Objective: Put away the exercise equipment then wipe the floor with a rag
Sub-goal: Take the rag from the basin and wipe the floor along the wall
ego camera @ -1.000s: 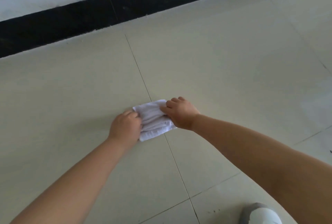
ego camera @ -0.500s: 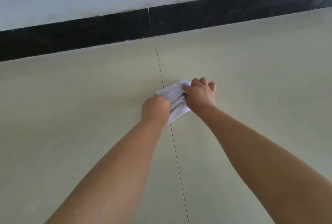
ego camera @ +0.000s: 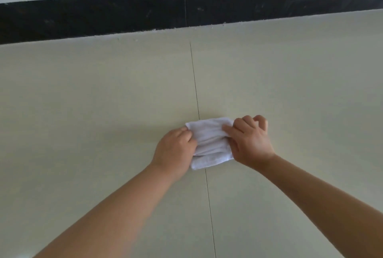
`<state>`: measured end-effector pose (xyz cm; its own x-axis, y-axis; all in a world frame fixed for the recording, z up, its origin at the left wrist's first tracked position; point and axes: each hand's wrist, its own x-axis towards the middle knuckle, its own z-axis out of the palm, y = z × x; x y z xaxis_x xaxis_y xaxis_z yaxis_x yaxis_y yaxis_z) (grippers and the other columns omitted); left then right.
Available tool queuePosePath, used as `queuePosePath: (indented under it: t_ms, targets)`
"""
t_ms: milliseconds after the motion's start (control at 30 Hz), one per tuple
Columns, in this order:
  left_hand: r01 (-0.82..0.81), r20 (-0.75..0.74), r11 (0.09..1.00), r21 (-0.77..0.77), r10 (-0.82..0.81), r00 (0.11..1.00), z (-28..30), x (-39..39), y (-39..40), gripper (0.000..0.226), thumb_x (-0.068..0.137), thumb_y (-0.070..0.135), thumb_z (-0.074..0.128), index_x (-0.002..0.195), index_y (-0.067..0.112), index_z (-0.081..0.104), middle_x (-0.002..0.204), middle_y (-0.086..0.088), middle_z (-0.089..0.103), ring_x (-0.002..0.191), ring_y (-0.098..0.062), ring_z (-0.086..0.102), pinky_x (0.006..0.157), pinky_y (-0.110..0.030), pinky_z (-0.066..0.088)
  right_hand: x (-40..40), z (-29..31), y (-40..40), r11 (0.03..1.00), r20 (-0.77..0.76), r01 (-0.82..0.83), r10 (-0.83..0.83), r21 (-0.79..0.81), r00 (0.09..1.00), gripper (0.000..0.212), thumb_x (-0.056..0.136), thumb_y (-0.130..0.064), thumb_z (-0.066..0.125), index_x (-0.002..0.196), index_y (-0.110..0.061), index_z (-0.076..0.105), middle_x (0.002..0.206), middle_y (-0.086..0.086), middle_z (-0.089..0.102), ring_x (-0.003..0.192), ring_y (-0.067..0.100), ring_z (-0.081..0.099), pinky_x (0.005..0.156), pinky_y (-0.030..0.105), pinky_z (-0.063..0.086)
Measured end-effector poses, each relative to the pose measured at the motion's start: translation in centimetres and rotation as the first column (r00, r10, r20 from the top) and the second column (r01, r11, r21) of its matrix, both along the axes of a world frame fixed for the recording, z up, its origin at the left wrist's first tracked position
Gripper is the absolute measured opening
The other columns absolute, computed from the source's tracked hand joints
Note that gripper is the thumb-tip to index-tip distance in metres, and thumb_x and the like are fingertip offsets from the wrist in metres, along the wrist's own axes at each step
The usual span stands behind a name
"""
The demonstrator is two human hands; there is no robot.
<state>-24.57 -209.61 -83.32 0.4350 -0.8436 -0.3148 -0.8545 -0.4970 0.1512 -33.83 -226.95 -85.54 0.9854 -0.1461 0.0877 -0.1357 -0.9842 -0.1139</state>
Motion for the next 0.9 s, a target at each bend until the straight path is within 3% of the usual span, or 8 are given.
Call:
queuePosePath:
  t_ms: [67,133,200,267,433,600,800,900]
  targets:
    - [0.008,0.003,0.998,-0.069,-0.008,1.000,1.1,-0.3,-5.0,0.010,0.038,0.017,0.067,0.038,0.012,0.059,0.047,-0.001,0.058,0.045,-0.018,0.061,0.040,-0.015,0.041,0.5,0.6,-3.6,0.989,-0.036,0.148,-0.149,-0.024,0.988,0.033,0.065,-0.019,0.040,0.068,-0.016,0.072,0.061,0.002,0.060,0.060,0.026,0.060,0.073,0.033,0.025]
    - [-0.039,0.047,0.998,-0.051,0.042,0.998,2.8,0.5,-9.2,0.017,0.048,0.017,0.079,0.063,0.011,0.074,0.070,-0.003,0.069,0.070,-0.017,0.069,0.058,-0.018,0.050,2.4,1.2,-6.2,0.949,-0.098,0.316,-0.315,-0.005,0.944,0.039,0.067,-0.020,0.035,0.072,-0.014,0.073,0.066,0.006,0.062,0.070,0.030,0.060,0.075,0.033,0.023]
    - [-0.110,0.090,0.993,-0.029,0.113,0.990,2.3,2.5,-12.7,0.028,0.087,0.006,0.053,0.111,0.003,0.066,0.115,-0.011,0.064,0.112,-0.027,0.059,0.091,-0.030,0.046,5.6,1.9,-7.7,0.901,-0.171,0.434,-0.427,0.002,0.888,0.038,0.075,-0.015,0.036,0.089,-0.013,0.071,0.088,0.012,0.064,0.094,0.033,0.054,0.088,0.036,0.023]
    - [-0.183,0.072,0.982,0.038,0.180,0.981,2.6,5.4,-14.1,0.035,0.095,0.000,0.038,0.124,0.001,0.058,0.126,-0.014,0.058,0.120,-0.033,0.053,0.097,-0.036,0.043,9.3,2.3,-8.1,0.879,-0.212,0.477,-0.467,-0.004,0.858,0.032,0.081,-0.008,0.045,0.104,-0.015,0.066,0.107,0.012,0.059,0.111,0.030,0.045,0.098,0.038,0.023]
    - [-0.342,0.223,0.938,0.061,0.322,0.920,1.3,12.6,-9.1,0.033,0.092,-0.004,0.039,0.118,-0.002,0.060,0.121,-0.018,0.061,0.115,-0.036,0.057,0.091,-0.040,0.047,18.1,2.8,-3.7,0.954,-0.310,0.291,-0.301,-0.078,0.902,0.037,0.086,-0.006,0.043,0.118,-0.018,0.058,0.123,0.004,0.053,0.123,0.024,0.037,0.107,0.042,0.021]
    - [-0.444,0.252,0.896,0.023,0.424,0.870,-0.1,15.0,-3.2,0.024,0.092,0.002,0.045,0.108,-0.005,0.061,0.118,-0.021,0.059,0.111,-0.039,0.056,0.088,-0.044,0.046,19.4,2.5,1.8,0.993,-0.296,0.099,-0.116,-0.071,0.948,0.036,0.091,-0.007,0.040,0.121,-0.015,0.058,0.130,0.004,0.048,0.128,0.022,0.033,0.111,0.043,0.018]
    - [-0.299,0.168,0.943,0.148,0.274,0.947,0.3,12.4,0.0,0.025,0.091,0.006,0.047,0.109,-0.001,0.063,0.121,-0.016,0.057,0.115,-0.033,0.054,0.091,-0.038,0.046,14.6,2.9,3.8,0.999,-0.327,0.036,-0.021,0.039,0.945,0.035,0.089,-0.002,0.043,0.120,-0.010,0.059,0.132,0.003,0.048,0.126,0.024,0.036,0.109,0.042,0.019]
    - [-0.127,0.119,0.966,0.223,0.103,0.988,1.7,9.2,-0.1,0.022,0.081,0.016,0.064,0.099,0.006,0.071,0.108,-0.009,0.065,0.104,-0.026,0.062,0.084,-0.028,0.050,10.5,2.7,4.4,0.999,-0.270,-0.004,-0.006,-0.036,0.963,0.029,0.067,-0.008,0.070,0.095,-0.011,0.071,0.109,0.001,0.063,0.107,0.023,0.055,0.101,0.040,0.025]
